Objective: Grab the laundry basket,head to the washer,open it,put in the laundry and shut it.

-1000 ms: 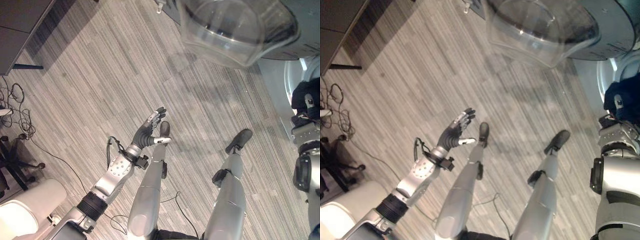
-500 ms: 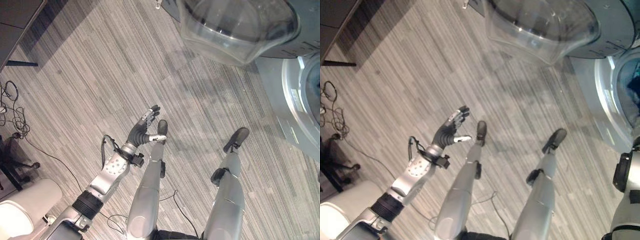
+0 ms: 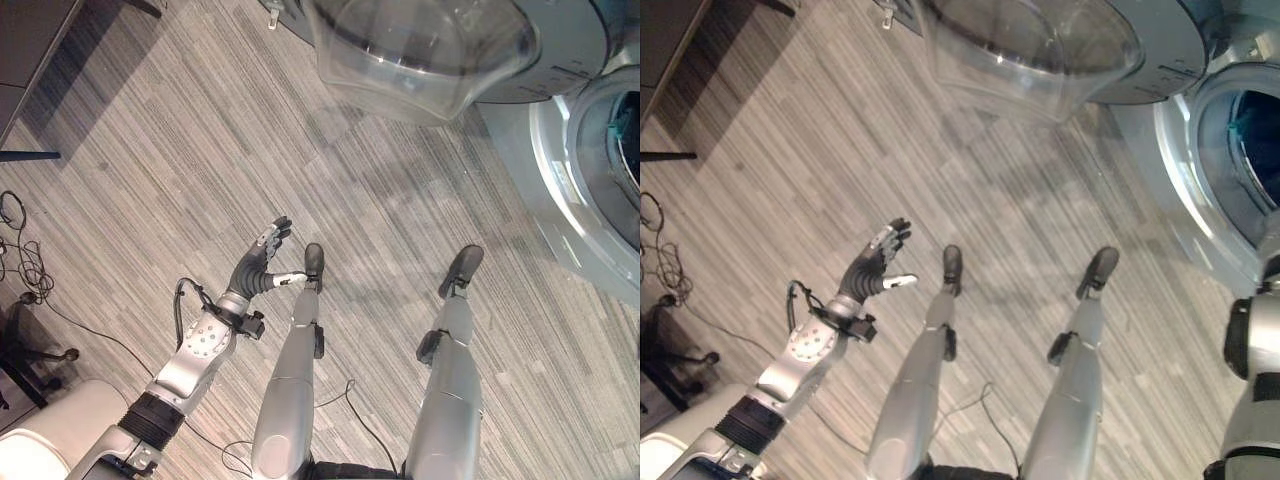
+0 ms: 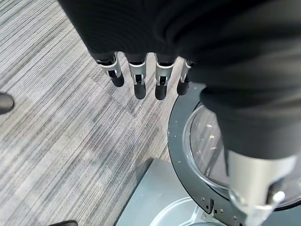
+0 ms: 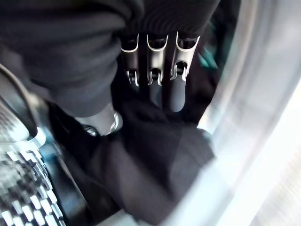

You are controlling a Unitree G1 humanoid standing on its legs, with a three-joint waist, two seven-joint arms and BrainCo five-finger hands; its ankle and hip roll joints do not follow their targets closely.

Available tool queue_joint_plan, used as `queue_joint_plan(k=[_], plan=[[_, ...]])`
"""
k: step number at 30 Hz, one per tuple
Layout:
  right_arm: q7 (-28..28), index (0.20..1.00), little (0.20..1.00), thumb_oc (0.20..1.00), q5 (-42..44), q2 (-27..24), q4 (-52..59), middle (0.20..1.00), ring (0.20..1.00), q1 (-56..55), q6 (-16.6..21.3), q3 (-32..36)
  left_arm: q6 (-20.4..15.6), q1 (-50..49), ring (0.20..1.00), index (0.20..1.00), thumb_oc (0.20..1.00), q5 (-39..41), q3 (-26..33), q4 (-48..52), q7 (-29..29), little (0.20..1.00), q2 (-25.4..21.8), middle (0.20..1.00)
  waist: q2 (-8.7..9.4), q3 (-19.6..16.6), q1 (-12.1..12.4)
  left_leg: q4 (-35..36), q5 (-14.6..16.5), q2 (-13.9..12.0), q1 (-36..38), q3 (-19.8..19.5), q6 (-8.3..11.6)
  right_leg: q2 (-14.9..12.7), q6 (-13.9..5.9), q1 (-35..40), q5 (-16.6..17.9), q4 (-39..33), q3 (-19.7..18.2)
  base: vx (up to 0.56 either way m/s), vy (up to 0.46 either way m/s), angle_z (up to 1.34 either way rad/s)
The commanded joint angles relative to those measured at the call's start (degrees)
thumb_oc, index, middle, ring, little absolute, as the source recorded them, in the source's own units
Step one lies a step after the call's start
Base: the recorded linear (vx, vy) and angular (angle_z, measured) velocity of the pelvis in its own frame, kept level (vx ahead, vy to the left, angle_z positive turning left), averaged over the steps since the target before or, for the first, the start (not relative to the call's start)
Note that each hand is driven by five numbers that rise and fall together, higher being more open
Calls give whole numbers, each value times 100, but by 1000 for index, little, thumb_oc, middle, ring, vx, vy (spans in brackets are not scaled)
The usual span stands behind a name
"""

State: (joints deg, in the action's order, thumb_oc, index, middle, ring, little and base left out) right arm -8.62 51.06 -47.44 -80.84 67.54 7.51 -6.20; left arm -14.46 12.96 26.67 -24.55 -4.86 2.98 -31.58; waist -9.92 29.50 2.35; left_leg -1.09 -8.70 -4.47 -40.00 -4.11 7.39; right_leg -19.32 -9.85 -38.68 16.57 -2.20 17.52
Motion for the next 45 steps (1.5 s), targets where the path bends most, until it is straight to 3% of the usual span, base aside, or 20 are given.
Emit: queue_joint_plan(k=[1, 12, 16, 20, 21, 22, 23, 24, 28, 29, 30, 31, 34, 35, 36, 39, 40, 42, 43, 45], plan=[[425, 1000, 1000, 1000, 487, 104, 326, 1000, 1000, -440, 226, -104, -131, -430, 1000, 1000, 1000, 63, -28, 343, -297, 1000, -92, 1000, 110, -270, 249, -197, 808, -285, 554, 64, 222, -115, -306, -402, -886, 489, -643, -13, 32, -1], [1421, 1000, 1000, 1000, 1868, 1262, 1416, 1000, 1000, -1620, 565, 763, -37, -474, 1000, 1000, 1000, 16, -175, -26, -725, 1000, -131, 1000, 216, -295, 223, -409, 911, -213, 550, -23, 208, -123, -321, -87, -862, 402, -536, -2, 3, 1], [1471, 1000, 1000, 1000, 1759, 1666, 1430, 1000, 1000, -2140, 580, 882, -55, -500, 1000, 1000, 1000, -30, -118, -89, -732, 1000, -66, 1000, 310, -308, 165, -550, 980, -209, 550, -65, 186, -126, -320, 54, -845, 349, -500, -23, 14, 3], [1474, 1000, 1000, 1000, 1340, 2266, 1434, 1000, 1000, -2785, 524, 798, -59, -543, 1000, 1000, 1000, 29, 13, -110, -765, 1000, -14, 1000, 548, -290, 118, -987, 1182, -127, 495, -206, 119, -58, -310, 215, -759, 224, -519, -50, 50, -2], [1402, 1000, 1000, 1000, 1007, 2597, 1382, 1000, 1000, -3128, 509, 630, -45, -596, 1000, 1000, 1000, -12, 68, -143, -744, 1000, -14, 1000, 726, -223, 199, -1386, 1434, -42, 542, -623, 123, 89, -270, 310, -799, 186, -630, -57, 49, -9], [1393, 1000, 1000, 1000, 1001, 2609, 1394, 1000, 1000, -3133, 510, 631, -45, -601, 1000, 1000, 1000, -14, 73, -140, -743, 1000, -21, 1000, 742, -227, 182, -1409, 1420, -16, 511, -630, 118, 68, -270, 301, -774, 173, -628, -68, 49, -20], [1338, 1000, 1000, 1000, 659, 2733, 1363, 1000, 1000, -3339, 455, 460, -19, -620, 1000, 1000, 1000, -60, 65, -194, -746, 1000, -18, 1000, 833, -180, 216, -1643, 1531, 66, 544, -982, 130, 127, -240, 380, -793, 169, -702, -64, 106, -43], [1213, 1000, 1000, 1000, 44, 3053, 1392, 1000, 1000, -3950, 332, 303, 39, -654, 1000, 1000, 1000, -268, 55, -287, -724, 1000, -27, 1000, 943, -166, 156, -1908, 1943, 135, 849, -1465, 42, 156, -230, 704, -811, 112, -757, -55, 213, -47], [1224, 1000, 1000, 1000, -347, 3253, 1704, 1000, 1000, -4955, 149, 358, 117, -743, 1000, 1000, 1000, -529, 78, -407, -763, 1000, -77, 1000, 1008, -211, -164, -2371, 2282, 292, 1132, -1054, -91, -145, -326, 1215, -553, -124, -702, -69, 477, -13], [1316, 1000, 1000, 1000, -517, 3281, 1850, 1000, 1000, -5473, 31, 474, 124, -789, 1000, 1000, 1000, -743, 94, -315, -838, 1000, -153, 1000, 1015, -321, -277, -2635, 2607, 422, 1324, -762, -248, -243, -356, 1380, -548, -280, -796, -95, 426, -22], [1313, 1000, 1000, 1000, -519, 3285, 1861, 1000, 1000, -5483, 28, 475, 126, -794, 1000, 1000, 1000, -745, 94, -311, -837, 1000, -157, 1000, 1048, -333, -288, -2637, 2580, 468, 1300, -750, -260, -289, -367, 1354, -530, -280, -813, -134, 756, -35], [1477, 1000, 1000, 1000, -650, 3277, 2180, 1000, 1000, -5994, -67, 526, 132, -860, 1000, 1000, 1000, -885, 105, -314, -921, 1000, -241, 1000, 983, -491, -367, -2807, 2749, 571, 1501, -509, -456, -400, -332, 1470, -594, -280, -847, -70, 353, -32], [1530, 1000, 1000, 1000, -670, 3276, 2490, 1000, 1000, -6211, -84, 519, 128, -994, 1000, 1000, 1000, -905, 234, -235, -942, 1000, -342, 1000, 948, -541, -506, -2796, 2702, 680, 1719, -302, -637, -418, -260, 1583, -517, -280, -790, -117, 432, -54], [1580, 1000, 1000, 1000, -620, 3291, 2713, 1000, 1000, -6319, -103, 464, 113, -1070, 1000, 1000, 1000, -849, 296, -144, -982, 1000, -403, 1000, 910, -541, -540, -2624, 2592, 684, 1918, -192, -675, -326, -179, 1612, -650, -74, -700, -123, 333, -104], [1655, 1000, 1000, 1000, -608, 3291, 2729, 1000, 1000, -6384, -120, 413, 134, -1220, 1000, 1000, 1000, -786, 392, -71, -983, 1000, -428, 1000, 845, -639, -512, -2323, 2382, 697, 2211, -26, -771, -151, -48, 1702, -1023, 731, -572, -148, 415, -94], [1665, 1000, 1000, 1000, -668, 3370, 2656, 1000, 1000, -6424, -156, 308, 224, -1503, 1000, 1000, 1000, -776, 486, 6, -939, 1000, -275, 1000, 819, -874, -385, -1656, 2055, 722, 2618, 185, -929, 320, 102, 1962, -1609, 1851, -494, -98, 251, -65], [1700, 1000, 1000, 1000, -736, 3409, 2619, 1000, 1000, -6431, -174, 204, 280, -1688, 1000, 1000, 1000, -735, 552, 48, -952, 1000, -232, 1000, 824, -1126, -268, -1202, 1860, 724, 2858, 332, -958, 589, 184, 2324, -1947, 2098, -386, -28, 93, -89], [1728, 1000, 1000, 1000, -768, 3460, 2530, 1000, 1000, -6430, -199, 120, 363, -1866, 1000, 1000, 1000, -674, 583, 48, -993, 1000, -171, 1000, 903, -1466, -104, -784, 1670, 738, 3019, 428, -949, 887, 246, 2868, -2223, 1829, -324, 15, -68, -88], [1747, 1000, 1000, 1000, -786, 3505, 2498, 1000, 1000, -6442, -210, 45, 388, -2028, 1000, 1000, 1000, -664, 647, 123, -1017, 1000, -111, 1000, 976, -1714, 35, -511, 1551, 726, 3096, 535, -915, 1020, 254, 3241, -2238, 1211, -381, -53, -155, -51], [1726, 1000, 1000, 1000, -801, 3525, 2399, 1000, 1000, -6387, -222, -19, 410, -2120, 1000, 1000, 1000, -686, 699, 105, -1010, 1000, -27, 1000, 978, -1868, 61, -376, 1433, 656, 3079, 588, -876, 1127, 253, 3272, -2145, 849, -560, -66, -144, -53]])
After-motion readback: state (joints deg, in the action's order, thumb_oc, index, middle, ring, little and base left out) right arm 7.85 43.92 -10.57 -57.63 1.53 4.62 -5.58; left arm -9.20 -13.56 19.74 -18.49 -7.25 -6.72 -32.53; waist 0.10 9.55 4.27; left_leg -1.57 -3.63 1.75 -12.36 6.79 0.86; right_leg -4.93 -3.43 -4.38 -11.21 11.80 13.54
